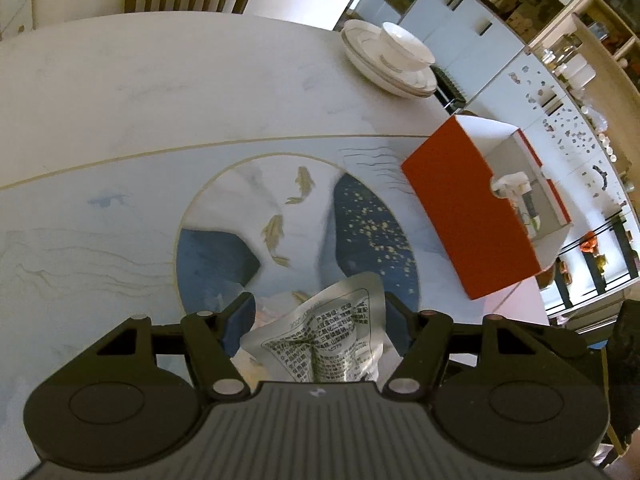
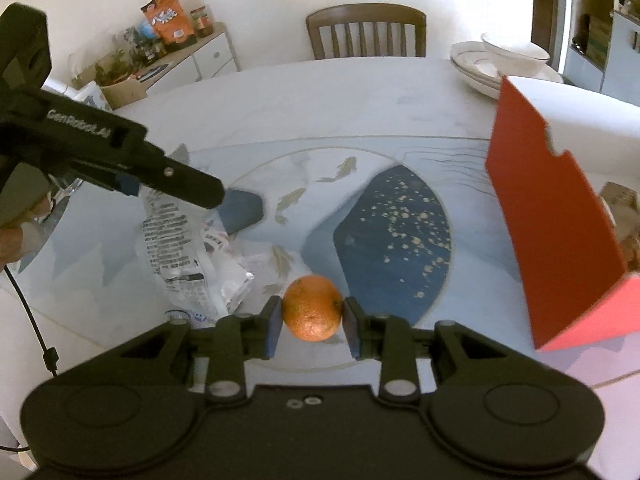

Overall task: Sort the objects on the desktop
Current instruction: 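Carry the sachet and orange with both tools toward the red box, then lower the sachet with left tool while right tool lowers the orange into the box, then open both tools to release the sachet and orange in the box, then move both open tools from the box back to the remaining table items, then grasp the blue-labelled dropper bottle with left tool while right tool grasps the blueberry bag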

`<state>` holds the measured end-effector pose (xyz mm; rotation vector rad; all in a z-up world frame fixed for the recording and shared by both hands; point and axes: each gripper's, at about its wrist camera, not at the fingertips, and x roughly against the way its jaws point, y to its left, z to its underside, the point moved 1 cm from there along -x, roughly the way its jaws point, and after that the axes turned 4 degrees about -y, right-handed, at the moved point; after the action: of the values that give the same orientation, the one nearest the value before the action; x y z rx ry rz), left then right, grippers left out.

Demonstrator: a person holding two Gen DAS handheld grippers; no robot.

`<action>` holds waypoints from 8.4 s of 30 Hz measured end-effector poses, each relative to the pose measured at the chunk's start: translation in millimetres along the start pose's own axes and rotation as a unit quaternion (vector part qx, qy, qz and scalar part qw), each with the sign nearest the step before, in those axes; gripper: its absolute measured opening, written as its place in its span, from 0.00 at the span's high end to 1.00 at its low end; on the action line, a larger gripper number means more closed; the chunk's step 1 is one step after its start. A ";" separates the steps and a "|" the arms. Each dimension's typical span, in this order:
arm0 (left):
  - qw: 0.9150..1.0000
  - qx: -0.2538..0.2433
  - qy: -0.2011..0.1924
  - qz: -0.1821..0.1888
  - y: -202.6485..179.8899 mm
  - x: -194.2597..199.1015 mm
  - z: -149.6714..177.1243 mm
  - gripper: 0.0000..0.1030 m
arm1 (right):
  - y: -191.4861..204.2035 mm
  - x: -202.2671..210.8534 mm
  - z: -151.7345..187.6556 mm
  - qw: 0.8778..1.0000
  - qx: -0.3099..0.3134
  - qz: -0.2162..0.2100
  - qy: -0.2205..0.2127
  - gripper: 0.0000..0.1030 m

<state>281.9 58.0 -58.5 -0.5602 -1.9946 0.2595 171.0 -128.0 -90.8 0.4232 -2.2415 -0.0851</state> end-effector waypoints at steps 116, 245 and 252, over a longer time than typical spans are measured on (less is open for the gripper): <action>0.987 -0.151 0.014 -0.061 -284.5 -226.7 -140.5 0.34 | -251.2 25.0 -44.8 0.996 0.010 -0.049 0.073 0.66; 0.972 -0.233 -0.042 0.014 -13.2 -0.2 130.2 0.01 | 63.8 -43.0 -26.1 0.996 0.074 -0.029 0.038 0.10; 0.968 -0.247 -0.051 0.008 -14.8 -7.1 135.7 0.01 | 72.2 -64.8 -26.3 0.995 0.081 -0.029 0.056 0.10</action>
<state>161.1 49.2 -121.9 -0.8894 -2.1625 -0.2147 209.8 -36.7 -106.6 0.5682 -2.1332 0.0895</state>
